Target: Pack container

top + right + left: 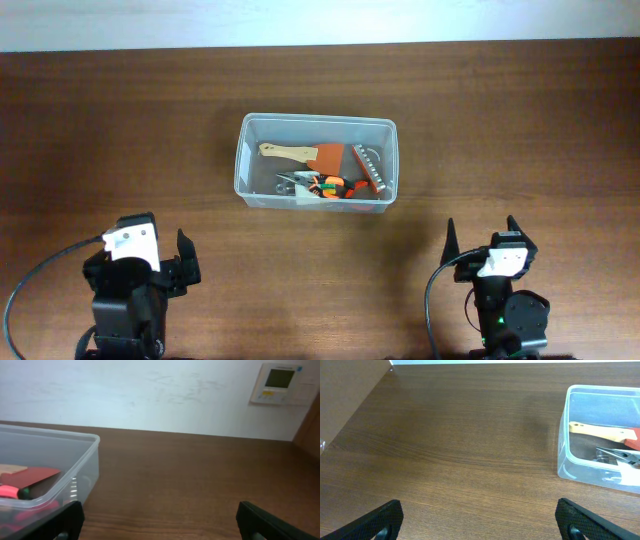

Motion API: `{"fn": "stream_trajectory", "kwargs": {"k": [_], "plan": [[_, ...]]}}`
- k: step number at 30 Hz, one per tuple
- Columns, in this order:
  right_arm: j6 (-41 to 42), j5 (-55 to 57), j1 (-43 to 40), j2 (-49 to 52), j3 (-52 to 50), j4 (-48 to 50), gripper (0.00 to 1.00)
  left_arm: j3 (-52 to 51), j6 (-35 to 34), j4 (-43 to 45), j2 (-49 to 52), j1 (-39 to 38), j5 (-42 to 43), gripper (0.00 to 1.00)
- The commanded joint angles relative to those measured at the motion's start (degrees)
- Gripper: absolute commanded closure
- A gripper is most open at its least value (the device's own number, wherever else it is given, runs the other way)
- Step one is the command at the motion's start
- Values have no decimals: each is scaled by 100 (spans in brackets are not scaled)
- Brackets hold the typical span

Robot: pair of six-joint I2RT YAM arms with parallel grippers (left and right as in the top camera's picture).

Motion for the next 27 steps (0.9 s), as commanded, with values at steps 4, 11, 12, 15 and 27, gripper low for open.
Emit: {"fn": "stream_trajectory", "kwargs": {"k": [4,11,12,15,27], "plan": [[175,317,44,-68,-72,37,1,-28,74,-7,-44,-7,-59,1],[175,273,44,-68,-70,37,1,-28,74,-7,-44,-7,-59,1],[175,273,44,-68,-70,37,1,-28,74,-7,-44,-7,-59,1],[175,273,44,-68,-70,37,1,-28,74,-7,-46,-7,-59,1],[175,273,44,-68,-70,37,1,-28,72,-7,-44,-7,-59,1]]}}
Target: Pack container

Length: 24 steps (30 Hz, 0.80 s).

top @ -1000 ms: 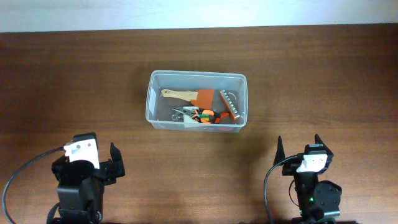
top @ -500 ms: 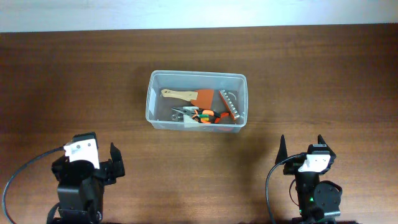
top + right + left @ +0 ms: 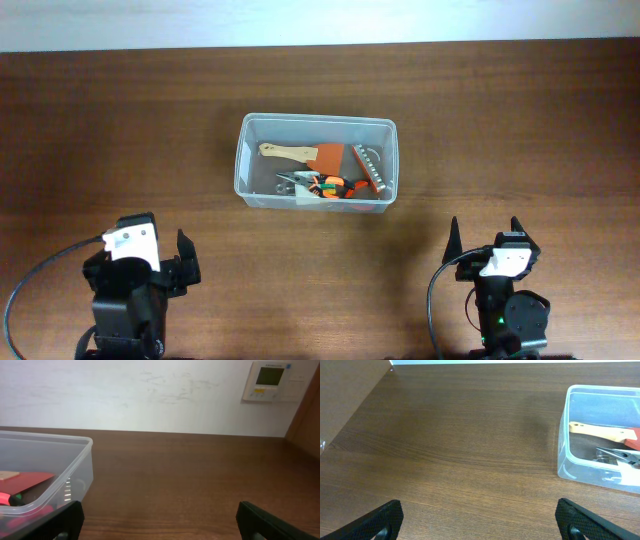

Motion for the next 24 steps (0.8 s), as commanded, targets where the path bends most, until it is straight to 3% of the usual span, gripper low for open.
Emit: {"fn": "stream_trajectory", "kwargs": {"k": [1,4,9,16,22,24], "plan": [[72,109,44,-68,-66,15,1,-28,72,-7,-44,-7,-59,1],[72,109,44,-68,-66,15,1,-28,70,-22,-44,-7,-33,1],[72,109,44,-68,-66,15,1,-109,105,-39,-597,-9,1449,1],[72,109,44,-68,-66,15,1,-909,302,-83,-1910,-9,2288,1],[72,109,44,-68,-66,15,1,-1906,1902,656,-2664,-9,2933,1],[72,109,44,-68,-66,15,1,-2146,2044,964,-2776,-7,2929,1]]}}
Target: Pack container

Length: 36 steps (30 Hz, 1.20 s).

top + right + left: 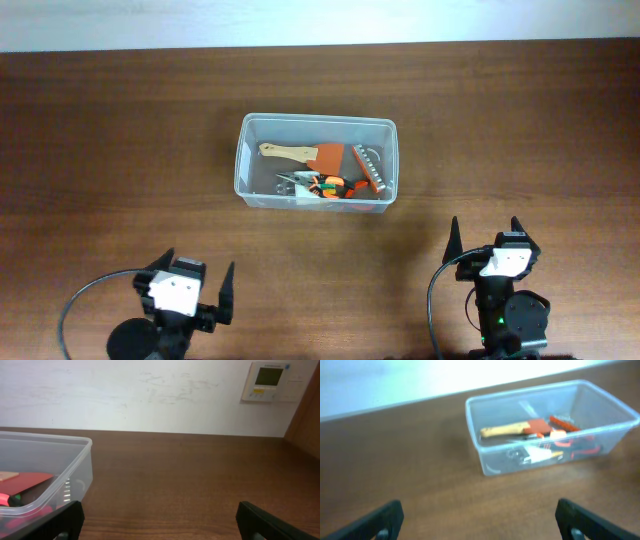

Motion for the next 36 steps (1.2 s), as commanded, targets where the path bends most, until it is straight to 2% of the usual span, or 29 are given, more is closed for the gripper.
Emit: {"fn": "stream_trajectory", "kwargs": {"k": [1,9,14,20,25,36], "plan": [[63,90,44,-68,-59,0,1,-400,800,446,-234,-7,367,1],[63,90,44,-68,-59,0,1,-1572,761,2389,-317,-7,229,1],[63,90,44,-68,-59,0,1,-2159,138,3204,-317,-7,-439,1],[63,90,44,-68,-59,0,1,-2310,87,3333,-317,-7,-994,1],[63,90,44,-68,-59,0,1,-2315,79,3346,-317,-7,-1119,1],[63,90,44,-68,-59,0,1,-2315,-518,3388,-317,-7,-1574,1]]}}
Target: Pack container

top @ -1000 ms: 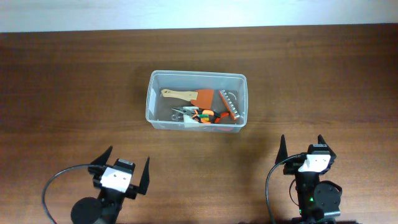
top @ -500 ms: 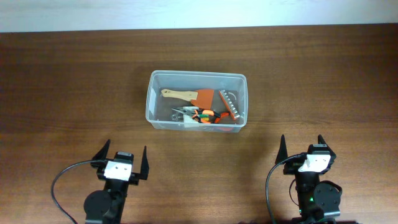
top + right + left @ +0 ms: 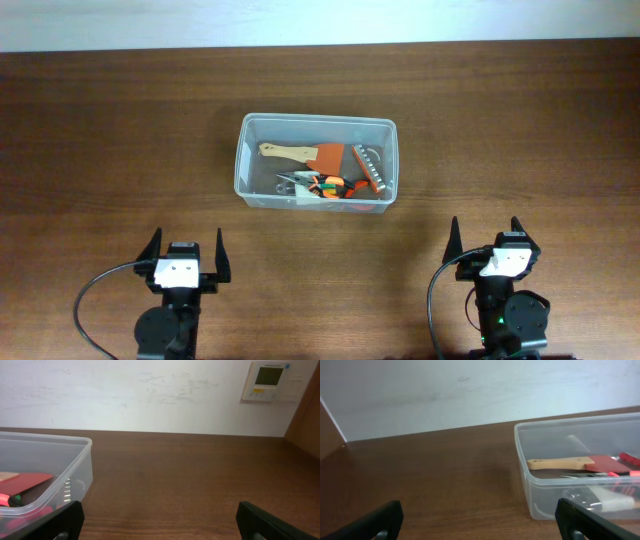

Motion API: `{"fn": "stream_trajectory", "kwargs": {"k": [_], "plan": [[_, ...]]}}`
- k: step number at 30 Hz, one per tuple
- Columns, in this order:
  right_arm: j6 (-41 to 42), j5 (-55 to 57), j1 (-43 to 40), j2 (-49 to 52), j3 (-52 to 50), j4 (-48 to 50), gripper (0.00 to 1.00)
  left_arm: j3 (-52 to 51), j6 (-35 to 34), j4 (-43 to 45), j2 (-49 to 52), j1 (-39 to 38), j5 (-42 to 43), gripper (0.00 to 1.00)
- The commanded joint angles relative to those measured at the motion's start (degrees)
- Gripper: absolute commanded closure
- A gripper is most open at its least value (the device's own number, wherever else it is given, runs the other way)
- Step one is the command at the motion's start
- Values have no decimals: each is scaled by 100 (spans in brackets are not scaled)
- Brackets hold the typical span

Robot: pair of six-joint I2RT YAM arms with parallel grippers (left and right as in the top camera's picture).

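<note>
A clear plastic container (image 3: 243, 150) stands mid-table, also in the left wrist view (image 3: 522, 460) and the right wrist view (image 3: 82, 467). Inside lie a wooden-handled scraper with a red blade (image 3: 300, 153), pliers with orange grips (image 3: 325, 185) and a metal strip of bits (image 3: 370, 168). My left gripper (image 3: 185, 250) stands open at the front left, nothing between its fingers (image 3: 380, 520). My right gripper (image 3: 484, 232) stands open at the front right, also empty, fingers (image 3: 265, 520) wide apart.
Brown wooden table (image 3: 520, 120) with a white wall behind it. A wall thermostat (image 3: 272, 381) shows in the right wrist view. Cables trail from both arm bases at the front edge.
My left arm has turned to face straight toward the far wall, its gripper a little higher in the overhead view. The container and the right arm are unchanged.
At first my left arm sat at the far front left, angled, gripper open. By 1.2 s ago it had shifted right and lower in the overhead view; now it stands squared to the table. The right gripper turned slightly early on, then stayed. The container never moved.
</note>
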Motion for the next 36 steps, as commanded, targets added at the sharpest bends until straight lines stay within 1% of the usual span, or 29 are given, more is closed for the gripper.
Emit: {"fn": "stream_trajectory", "kwargs": {"k": [1,2,3,36], "plan": [[52,90,44,-68,-57,-4,1,-66,-216,42,-52,-7,-216,1],[52,90,44,-68,-57,-4,2,-66,-216,42,-52,-7,-216,1],[52,90,44,-68,-57,-4,1,-66,-216,42,-52,-7,-214,1],[52,90,44,-68,-59,-4,1,-66,-216,48,-50,-7,-168,1]]}}
